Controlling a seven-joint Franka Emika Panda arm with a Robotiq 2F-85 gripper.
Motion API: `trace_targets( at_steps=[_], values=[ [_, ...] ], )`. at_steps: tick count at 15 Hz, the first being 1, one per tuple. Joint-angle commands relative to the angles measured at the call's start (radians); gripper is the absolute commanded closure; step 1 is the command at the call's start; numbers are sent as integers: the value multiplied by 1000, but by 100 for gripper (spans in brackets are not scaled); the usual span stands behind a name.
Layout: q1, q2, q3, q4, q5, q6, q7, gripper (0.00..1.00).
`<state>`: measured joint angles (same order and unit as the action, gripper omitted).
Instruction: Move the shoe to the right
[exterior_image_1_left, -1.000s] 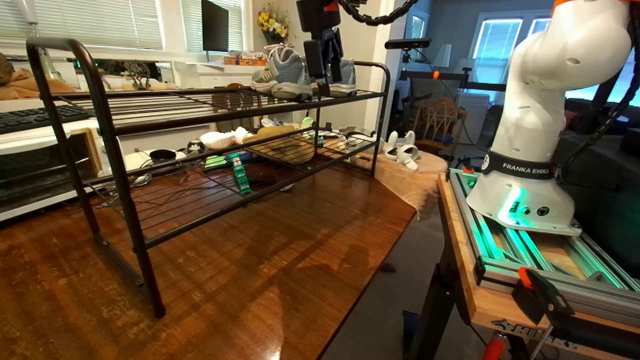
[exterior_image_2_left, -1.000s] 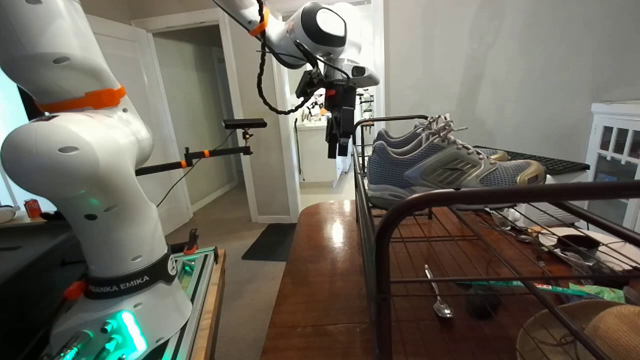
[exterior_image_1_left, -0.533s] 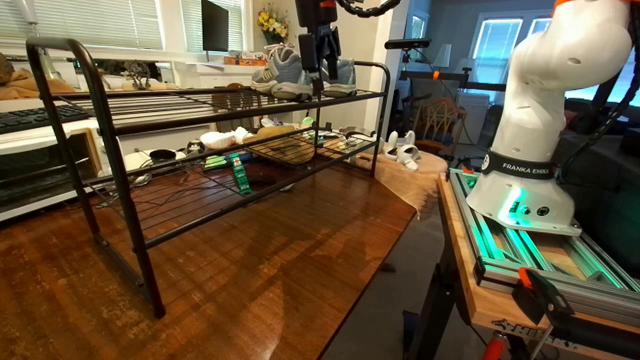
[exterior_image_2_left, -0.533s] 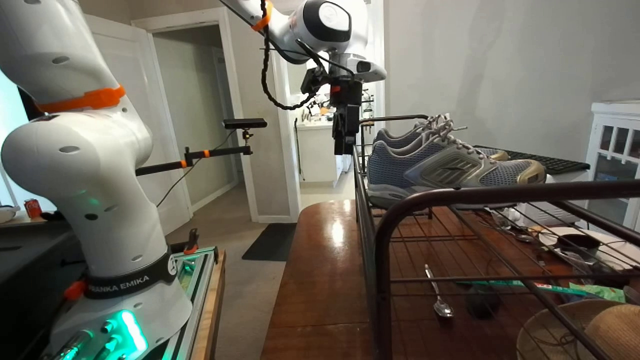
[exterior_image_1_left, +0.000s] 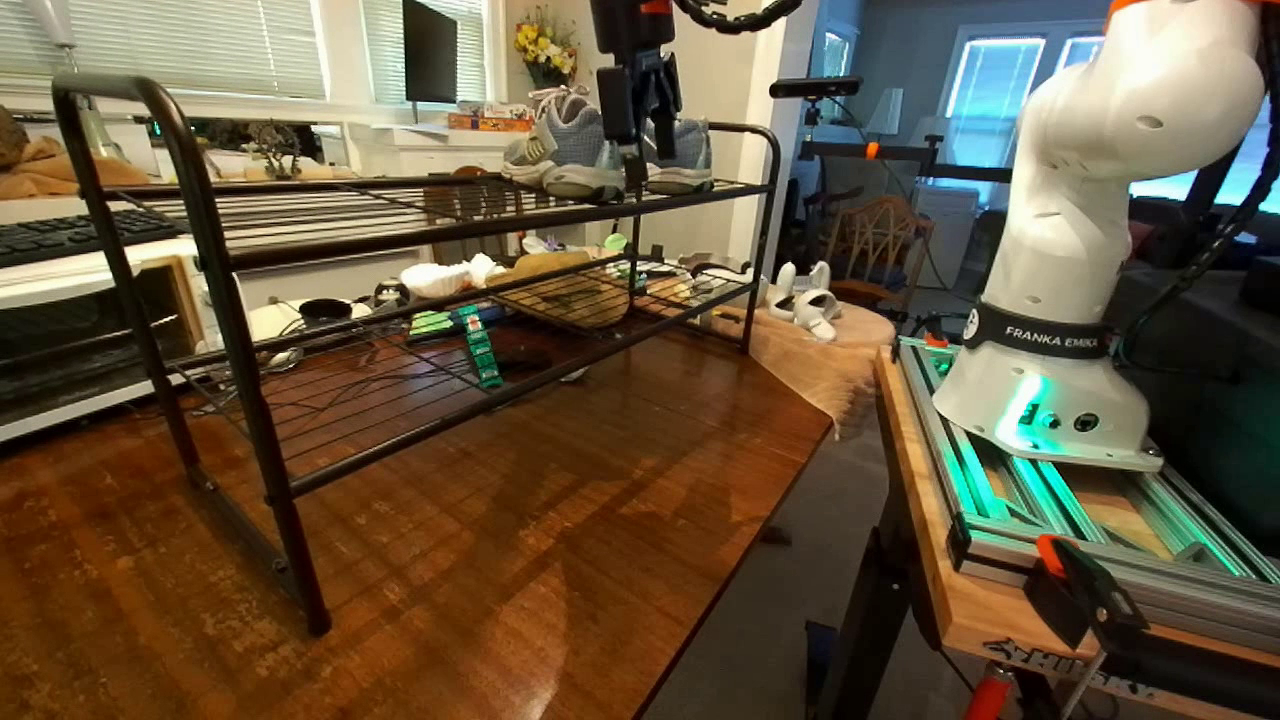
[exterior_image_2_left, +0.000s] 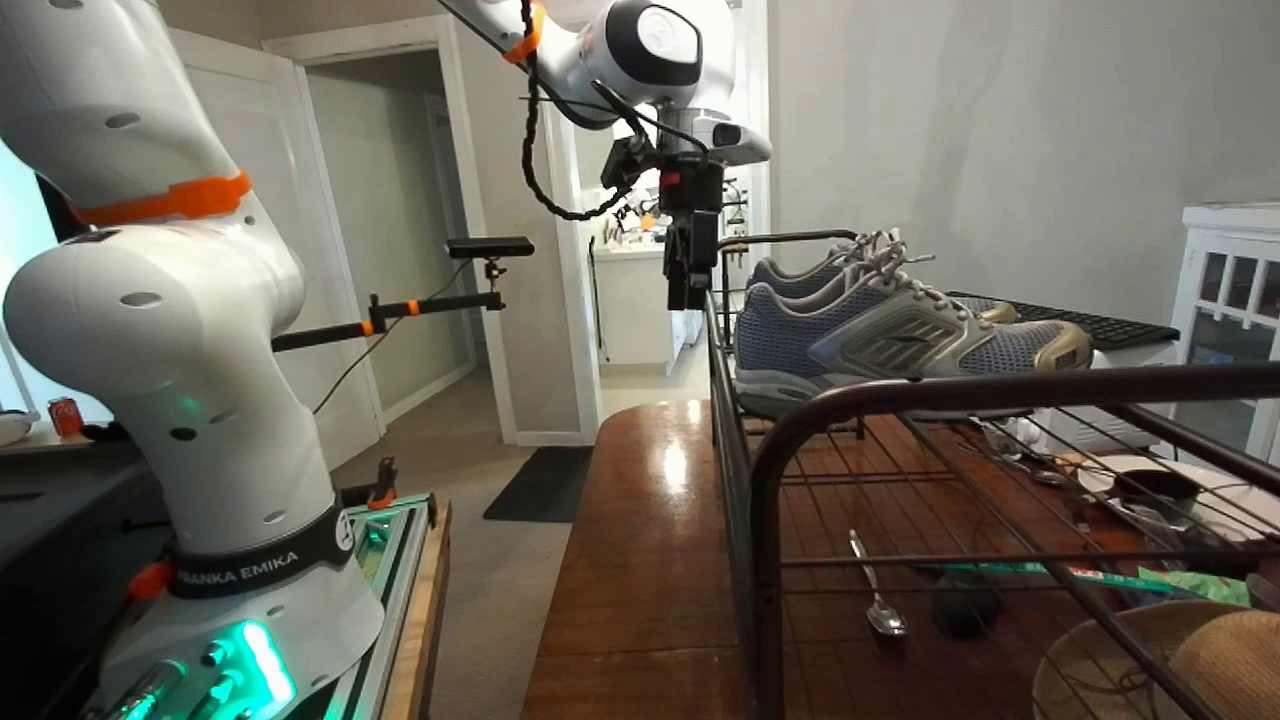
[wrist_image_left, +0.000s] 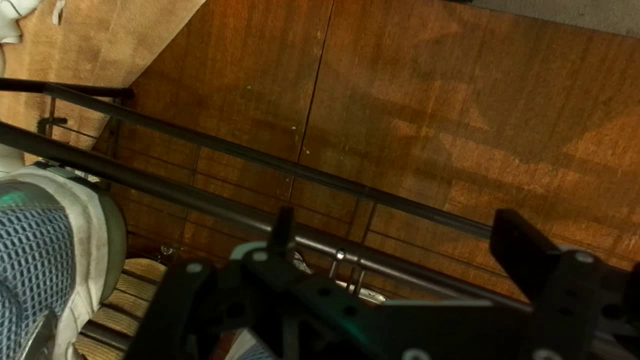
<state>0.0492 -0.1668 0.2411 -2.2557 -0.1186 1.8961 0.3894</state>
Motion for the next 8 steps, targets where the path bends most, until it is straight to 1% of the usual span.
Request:
trace_targets(
  at_steps=[1, 5, 8],
  values=[
    [25, 1, -24, 1, -4, -2, 3, 0],
    [25, 1, -24, 1, -4, -2, 3, 0],
    [8, 8, -38, 17, -10, 26, 73, 0]
  ],
)
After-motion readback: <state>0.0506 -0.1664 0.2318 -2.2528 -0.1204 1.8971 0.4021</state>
